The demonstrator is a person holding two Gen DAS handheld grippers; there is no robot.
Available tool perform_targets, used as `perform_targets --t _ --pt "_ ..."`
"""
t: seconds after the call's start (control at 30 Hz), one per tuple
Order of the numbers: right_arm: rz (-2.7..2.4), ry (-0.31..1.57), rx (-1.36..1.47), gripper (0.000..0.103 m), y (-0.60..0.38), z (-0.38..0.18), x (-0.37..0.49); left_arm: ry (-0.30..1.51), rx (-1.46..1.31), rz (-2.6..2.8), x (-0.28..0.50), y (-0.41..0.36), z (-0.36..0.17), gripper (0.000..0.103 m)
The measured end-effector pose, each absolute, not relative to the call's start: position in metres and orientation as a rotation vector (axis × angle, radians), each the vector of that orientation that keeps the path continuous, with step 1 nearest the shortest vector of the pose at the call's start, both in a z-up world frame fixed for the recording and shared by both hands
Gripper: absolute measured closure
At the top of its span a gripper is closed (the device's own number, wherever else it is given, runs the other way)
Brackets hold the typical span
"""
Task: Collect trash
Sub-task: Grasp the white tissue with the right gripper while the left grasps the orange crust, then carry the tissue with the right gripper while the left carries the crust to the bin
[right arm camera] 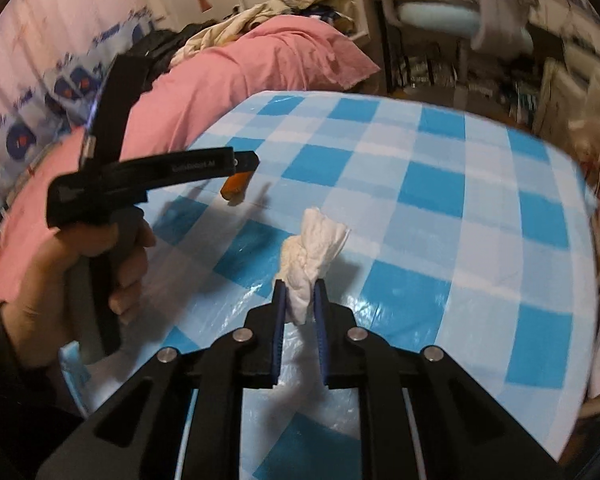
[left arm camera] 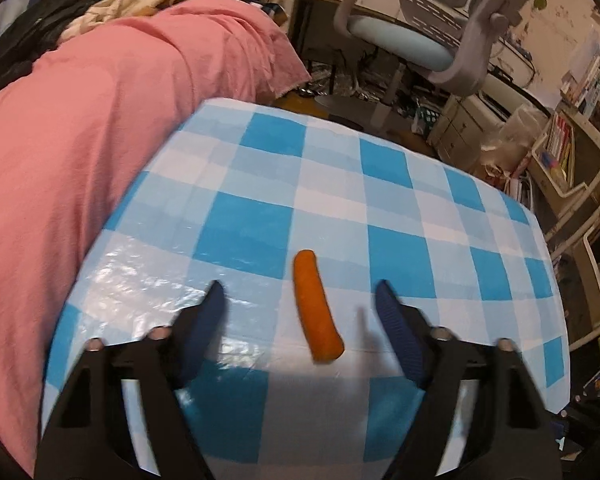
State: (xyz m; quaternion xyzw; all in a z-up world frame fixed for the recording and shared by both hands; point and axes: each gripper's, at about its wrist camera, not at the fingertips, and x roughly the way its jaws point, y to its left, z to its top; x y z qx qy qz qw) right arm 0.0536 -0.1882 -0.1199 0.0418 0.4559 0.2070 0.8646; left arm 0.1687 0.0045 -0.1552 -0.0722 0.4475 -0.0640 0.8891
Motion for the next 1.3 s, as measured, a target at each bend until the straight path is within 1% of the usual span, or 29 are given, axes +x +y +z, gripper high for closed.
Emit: perform_targets --t 0.03,0.1,0.13,0.17,0.27,0.37,0.53,0.7,1.03,1.3 --pt "0.435 0.96 0.098 0.088 -0.189 -0.121 0.054 0.938 -0.144 -0.138 0.17 0.003 -0.157 0.05" --pt "0.446 0.969 0.117 0.088 -0.189 -0.123 0.055 0.942 -0.114 -0.156 0.172 -0.003 -0.161 0.069" --pt "0.452 0.97 0.125 0.088 -0.189 -0.122 0.054 0.933 -0.084 -0.155 0.171 -0.006 -0.162 0.076" --pt "0.457 0.968 0.127 0.088 -0.188 -0.121 0.054 0.936 -0.075 -0.161 0.171 -0.007 -0.163 0.087" --pt "0.474 0.954 0.132 0.088 -0.185 -0.115 0.049 0.93 -0.096 -0.192 0.163 -0.003 -0.158 0.088" --pt "0.495 0.935 0.148 0.088 -0.185 -0.11 0.037 0.9 -0.086 -0.22 0.141 0.001 -0.14 0.089" --pt "0.537 0.887 0.169 0.088 -0.181 -0.099 0.002 0.844 -0.092 -0.249 0.077 0.01 -0.103 0.089" --pt "0.57 0.833 0.194 0.088 -0.183 -0.092 -0.044 0.823 -0.13 -0.259 0.012 0.019 -0.084 0.088" --pt "0.605 0.829 0.177 0.088 -0.182 -0.095 -0.11 0.867 -0.125 -0.266 -0.101 0.021 -0.093 0.088" --pt "0.669 0.904 0.133 0.088 -0.165 -0.114 -0.152 0.946 -0.105 -0.249 -0.159 0.021 -0.109 0.088"
